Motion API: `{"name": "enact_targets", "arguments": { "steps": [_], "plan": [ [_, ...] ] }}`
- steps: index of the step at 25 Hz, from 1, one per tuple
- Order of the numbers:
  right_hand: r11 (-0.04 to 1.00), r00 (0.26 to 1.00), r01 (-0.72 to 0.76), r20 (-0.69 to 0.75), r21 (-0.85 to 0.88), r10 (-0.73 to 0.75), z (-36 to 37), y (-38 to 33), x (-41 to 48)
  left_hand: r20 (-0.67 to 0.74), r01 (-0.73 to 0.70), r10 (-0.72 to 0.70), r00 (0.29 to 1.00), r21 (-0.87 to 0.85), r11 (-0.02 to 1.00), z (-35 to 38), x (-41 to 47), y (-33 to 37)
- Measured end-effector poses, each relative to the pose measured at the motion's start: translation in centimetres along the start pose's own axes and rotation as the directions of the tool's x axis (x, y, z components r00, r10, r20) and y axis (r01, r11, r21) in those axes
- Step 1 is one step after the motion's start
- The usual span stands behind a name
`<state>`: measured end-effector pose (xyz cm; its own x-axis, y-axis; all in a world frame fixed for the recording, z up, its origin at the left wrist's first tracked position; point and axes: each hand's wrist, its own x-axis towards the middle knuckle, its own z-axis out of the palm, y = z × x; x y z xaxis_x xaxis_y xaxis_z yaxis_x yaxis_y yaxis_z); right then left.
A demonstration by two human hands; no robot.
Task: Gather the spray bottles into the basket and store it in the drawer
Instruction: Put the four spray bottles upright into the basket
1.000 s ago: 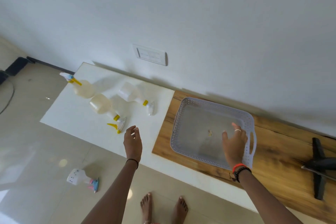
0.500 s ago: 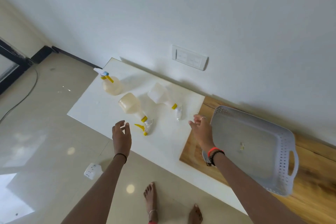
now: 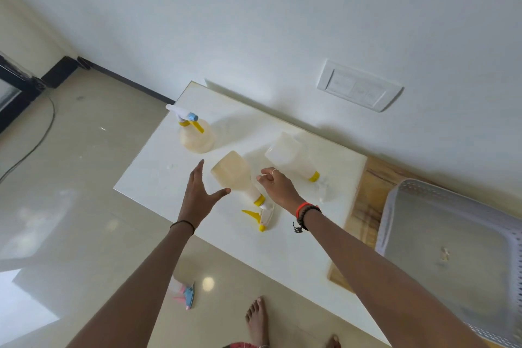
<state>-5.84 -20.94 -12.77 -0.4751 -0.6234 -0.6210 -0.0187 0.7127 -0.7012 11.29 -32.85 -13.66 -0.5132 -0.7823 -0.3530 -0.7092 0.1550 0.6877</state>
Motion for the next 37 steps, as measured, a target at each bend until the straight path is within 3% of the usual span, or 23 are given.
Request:
{"name": "enact_targets", "arguments": {
  "steps": [4, 11, 16, 26, 30, 34, 37],
  "plan": [
    [0.999, 0.997, -0.019, 0.079, 0.032, 0.017, 1.4, -0.7, 1.8, 0.083, -0.071, 0.068, 0.994, 0.025, 0.997, 0.7, 1.7, -0.5],
    [0.999, 0.993, -0.031, 0.113, 0.013, 0.029, 1.3, -0.5, 2.4, 0.006, -0.124, 0.124, 0.992, 0.053, 0.991, 1.6, 2.3, -0.3],
    [0.992, 0.981, -0.029, 0.185, -0.126, 0.053, 0.1, 0.4, 0.8, 0.046, -0.059, 0.057, 0.997, 0.04, 0.997, 1.9, 0.5, 0.2],
    [0.996, 0.935, -0.031, 0.35, -0.078, 0.057, -7.4, 1.1, -7.0, 0.14, 0.117, -0.093, 0.986, -0.18, 0.977, 2.6, -7.6, 4.9],
    [0.985, 0.896, -0.125, 0.439, 0.117, 0.062, -13.7, 2.1, -10.4, 0.2, 0.182, -0.119, 0.972, -0.329, 0.927, 4.3, -12.0, 8.5],
    [0.848, 0.954, -0.181, 0.299, 0.499, 0.027, -19.6, 5.9, -14.4, 0.278, 0.239, -0.097, 0.956, -0.543, 0.805, 7.7, -15.4, 13.2],
    [0.806, 0.975, -0.129, 0.221, 0.578, -0.002, -21.7, 9.9, -18.3, 0.356, 0.298, -0.069, 0.932, -0.644, 0.705, 11.1, -17.3, 16.7]
  ]
}}
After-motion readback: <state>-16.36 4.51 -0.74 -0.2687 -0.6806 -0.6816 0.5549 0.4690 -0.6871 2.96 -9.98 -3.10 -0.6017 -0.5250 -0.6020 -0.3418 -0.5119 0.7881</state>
